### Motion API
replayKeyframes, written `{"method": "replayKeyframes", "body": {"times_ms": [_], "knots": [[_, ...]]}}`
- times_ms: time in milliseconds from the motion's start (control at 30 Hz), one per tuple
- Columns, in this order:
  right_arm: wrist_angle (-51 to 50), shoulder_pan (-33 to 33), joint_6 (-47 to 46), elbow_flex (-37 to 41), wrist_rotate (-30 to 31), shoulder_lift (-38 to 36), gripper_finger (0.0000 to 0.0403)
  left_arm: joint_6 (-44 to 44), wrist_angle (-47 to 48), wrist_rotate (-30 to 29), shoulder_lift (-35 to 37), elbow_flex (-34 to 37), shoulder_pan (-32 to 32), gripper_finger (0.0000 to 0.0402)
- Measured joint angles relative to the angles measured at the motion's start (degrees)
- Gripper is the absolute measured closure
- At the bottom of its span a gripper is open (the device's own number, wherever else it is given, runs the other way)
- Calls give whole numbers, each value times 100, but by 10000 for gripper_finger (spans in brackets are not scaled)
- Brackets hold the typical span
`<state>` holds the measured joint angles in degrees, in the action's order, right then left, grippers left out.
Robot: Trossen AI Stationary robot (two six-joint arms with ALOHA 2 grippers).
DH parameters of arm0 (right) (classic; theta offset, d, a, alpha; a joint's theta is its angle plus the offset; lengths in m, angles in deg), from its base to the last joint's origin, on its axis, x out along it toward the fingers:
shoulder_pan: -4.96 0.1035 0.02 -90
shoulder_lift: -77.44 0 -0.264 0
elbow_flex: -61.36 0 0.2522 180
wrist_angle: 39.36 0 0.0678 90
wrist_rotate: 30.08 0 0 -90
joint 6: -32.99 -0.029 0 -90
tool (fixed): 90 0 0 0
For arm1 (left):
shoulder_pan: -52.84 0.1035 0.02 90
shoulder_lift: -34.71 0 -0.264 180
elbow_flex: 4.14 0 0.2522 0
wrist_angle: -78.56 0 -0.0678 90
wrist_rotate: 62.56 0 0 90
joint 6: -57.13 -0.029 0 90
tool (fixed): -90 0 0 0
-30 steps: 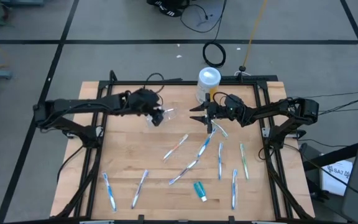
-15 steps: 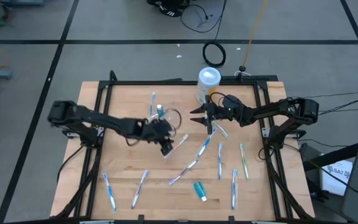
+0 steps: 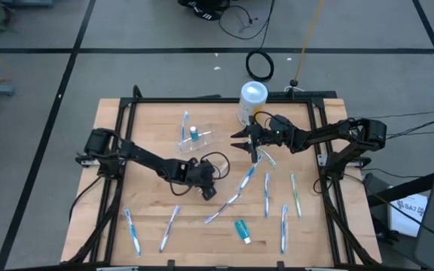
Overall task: Pick & Place toothbrushing station
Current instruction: Put the orange toothbrush into the transparent organizer
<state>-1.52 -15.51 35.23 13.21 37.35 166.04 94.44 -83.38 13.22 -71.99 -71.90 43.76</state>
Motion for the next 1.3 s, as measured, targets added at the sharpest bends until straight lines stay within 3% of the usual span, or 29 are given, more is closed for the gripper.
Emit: {"method": "replayKeyframes", "body": {"times_ms": [133,433,567,733,900,1100,1300], "knots": [[-10,0,9,0,0,0,259,-94,0,14,-45,-5,3,225],[-148,0,15,0,0,0,259,173,-89,99,93,19,17,352],[-299,0,0,-2,0,0,259,205,246,49,561,26,-7,391],[-812,-2,8,-1,-8,0,259,88,769,-803,1312,22,-157,383],[-600,32,-113,0,-13,4,259,-362,619,-1970,1816,17,-358,395],[295,383,-296,0,0,4,259,-1224,-232,-3224,1857,15,-416,384],[1356,883,-416,0,103,4,259,-2096,-1292,-3602,1857,15,-228,396]]}}
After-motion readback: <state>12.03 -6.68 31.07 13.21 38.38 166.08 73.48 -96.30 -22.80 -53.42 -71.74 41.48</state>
